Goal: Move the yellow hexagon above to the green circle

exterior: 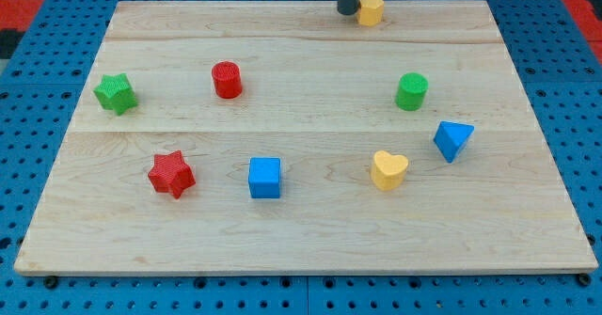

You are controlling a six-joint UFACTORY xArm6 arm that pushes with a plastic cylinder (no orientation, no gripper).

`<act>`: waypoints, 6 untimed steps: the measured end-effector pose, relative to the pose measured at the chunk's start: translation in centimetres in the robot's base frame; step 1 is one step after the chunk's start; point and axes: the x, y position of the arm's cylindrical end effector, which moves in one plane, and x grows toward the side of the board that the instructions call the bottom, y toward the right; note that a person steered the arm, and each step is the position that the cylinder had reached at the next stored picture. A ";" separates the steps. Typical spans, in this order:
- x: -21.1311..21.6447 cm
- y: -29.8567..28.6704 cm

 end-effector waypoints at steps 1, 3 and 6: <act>0.1 0.2; 1.1 6.3; 5.1 -1.6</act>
